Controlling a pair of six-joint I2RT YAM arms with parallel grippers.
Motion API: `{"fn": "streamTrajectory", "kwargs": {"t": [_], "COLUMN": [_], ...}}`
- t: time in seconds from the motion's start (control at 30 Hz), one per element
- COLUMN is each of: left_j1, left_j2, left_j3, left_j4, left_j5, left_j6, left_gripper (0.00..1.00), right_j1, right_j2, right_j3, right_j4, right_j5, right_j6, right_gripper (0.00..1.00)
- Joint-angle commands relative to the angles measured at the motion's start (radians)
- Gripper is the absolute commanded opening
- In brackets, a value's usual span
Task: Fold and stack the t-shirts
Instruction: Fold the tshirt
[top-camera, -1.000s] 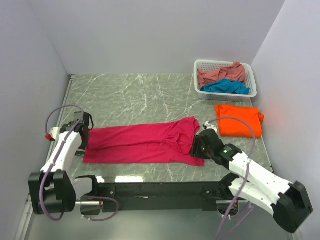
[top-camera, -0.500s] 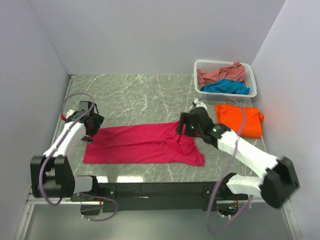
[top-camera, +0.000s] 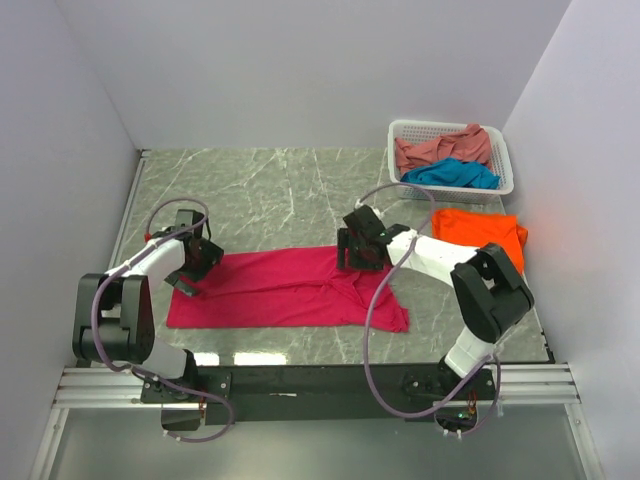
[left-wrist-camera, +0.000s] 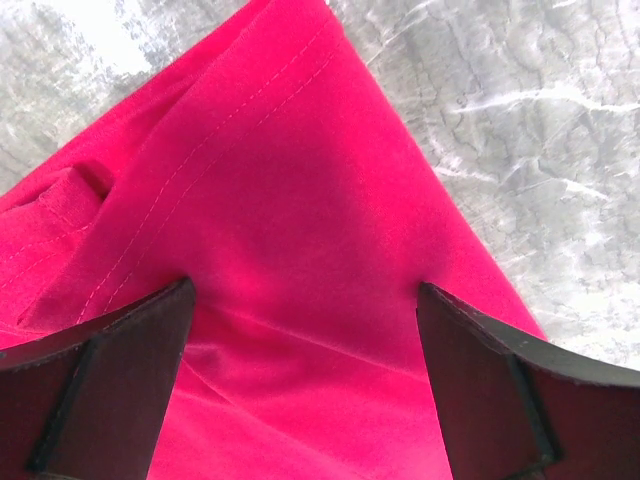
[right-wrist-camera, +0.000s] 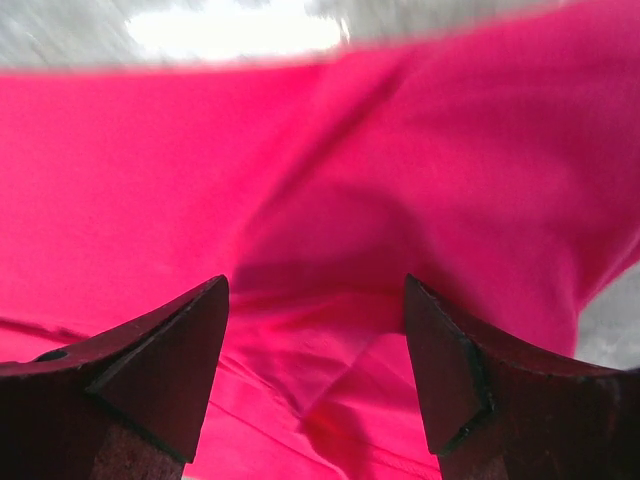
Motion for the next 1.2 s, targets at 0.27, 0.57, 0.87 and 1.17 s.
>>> {"fn": "streamTrajectory", "kwargs": {"t": [0.27,0.57,0.87,1.17], "left_j1": [0.016,0.016,0.018,0.016], "left_j2": [0.022,-0.003,0.002,-0.003], "left_j3": [0.007,0.016,0.032,0.010], "left_j4": [0.010,0.013,-0.002,0.027], "left_j5": [-0.075,-0.059,-0.082,-0.042], "left_j6": [0.028,0.040,0.034,0.011], "left_gripper": [0.99,0.99,0.99,0.99], "right_j1": [0.195,0.157,-0.039,0.056], "right_j2": [-0.454,-0.733,-0.214,-0.222], "right_j3": [-0.281,-0.358,-0.065,-0.230], "right_j4": [-0.329,-0.184,-0.036,-0.073], "right_j5": [0.045,-0.006,-0.043,-0.081], "right_j6": [0.106,0.150,-0.016,0.039], "right_gripper": [0.74,0.77,0.76,0.75]}}
